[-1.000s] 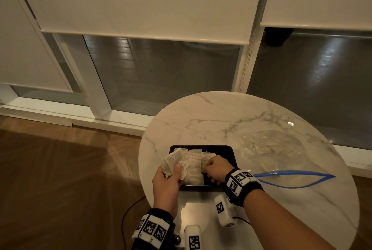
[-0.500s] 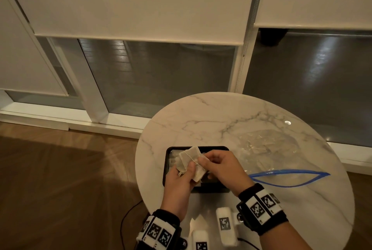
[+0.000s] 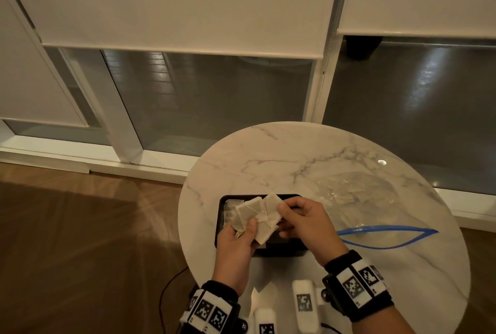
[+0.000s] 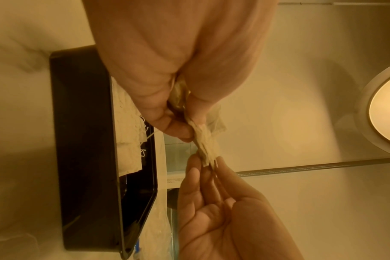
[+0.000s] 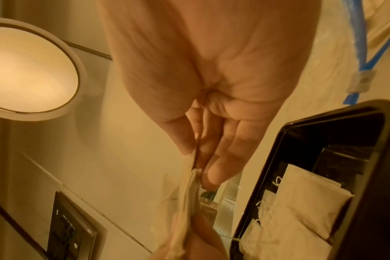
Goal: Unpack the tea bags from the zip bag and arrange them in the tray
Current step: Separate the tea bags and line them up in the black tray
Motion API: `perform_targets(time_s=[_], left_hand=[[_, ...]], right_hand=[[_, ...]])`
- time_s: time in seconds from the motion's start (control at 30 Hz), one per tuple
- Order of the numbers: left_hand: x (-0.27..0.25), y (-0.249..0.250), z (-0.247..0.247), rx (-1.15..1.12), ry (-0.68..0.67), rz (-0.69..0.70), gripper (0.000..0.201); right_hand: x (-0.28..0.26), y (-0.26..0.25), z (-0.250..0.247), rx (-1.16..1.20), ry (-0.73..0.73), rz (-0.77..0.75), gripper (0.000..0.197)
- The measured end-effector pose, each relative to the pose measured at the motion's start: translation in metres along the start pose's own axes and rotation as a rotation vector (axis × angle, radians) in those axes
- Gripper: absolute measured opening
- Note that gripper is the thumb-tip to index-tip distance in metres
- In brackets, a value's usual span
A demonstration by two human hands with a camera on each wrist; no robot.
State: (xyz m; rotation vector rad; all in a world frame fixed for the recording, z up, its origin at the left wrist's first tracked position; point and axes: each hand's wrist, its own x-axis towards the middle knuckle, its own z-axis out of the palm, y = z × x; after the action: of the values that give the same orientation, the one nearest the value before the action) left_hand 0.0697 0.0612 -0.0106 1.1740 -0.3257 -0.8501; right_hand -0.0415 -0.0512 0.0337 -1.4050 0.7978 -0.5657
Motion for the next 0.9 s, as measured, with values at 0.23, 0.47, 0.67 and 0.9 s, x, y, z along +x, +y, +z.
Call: perform_targets(time_s=[0.23, 0.47, 0.67, 0.9], left_hand=[[0.002, 0.002, -0.014, -0.068, 0.115, -0.014, 0.025], [0.009, 0.006, -0.029, -0.165, 0.261, -0.037, 0.02], [0.01, 0.001, -0.032, -0.135, 0.291, -0.039, 0.021], [0.012, 0.005, -0.032, -0.151, 0.297, -0.043, 0.021]], right_hand=[[0.021, 0.017, -0.016, -0.236, 0.229, -0.034, 0.01], [0.055, 0.042, -0.02, -0.815, 0.087, 0.044, 0.013], [0.073, 0.035, -0.007, -0.964, -0.011, 0.151, 0.017], [0.085, 0.03, 0.007, -0.981, -0.041, 0.198, 0.017]])
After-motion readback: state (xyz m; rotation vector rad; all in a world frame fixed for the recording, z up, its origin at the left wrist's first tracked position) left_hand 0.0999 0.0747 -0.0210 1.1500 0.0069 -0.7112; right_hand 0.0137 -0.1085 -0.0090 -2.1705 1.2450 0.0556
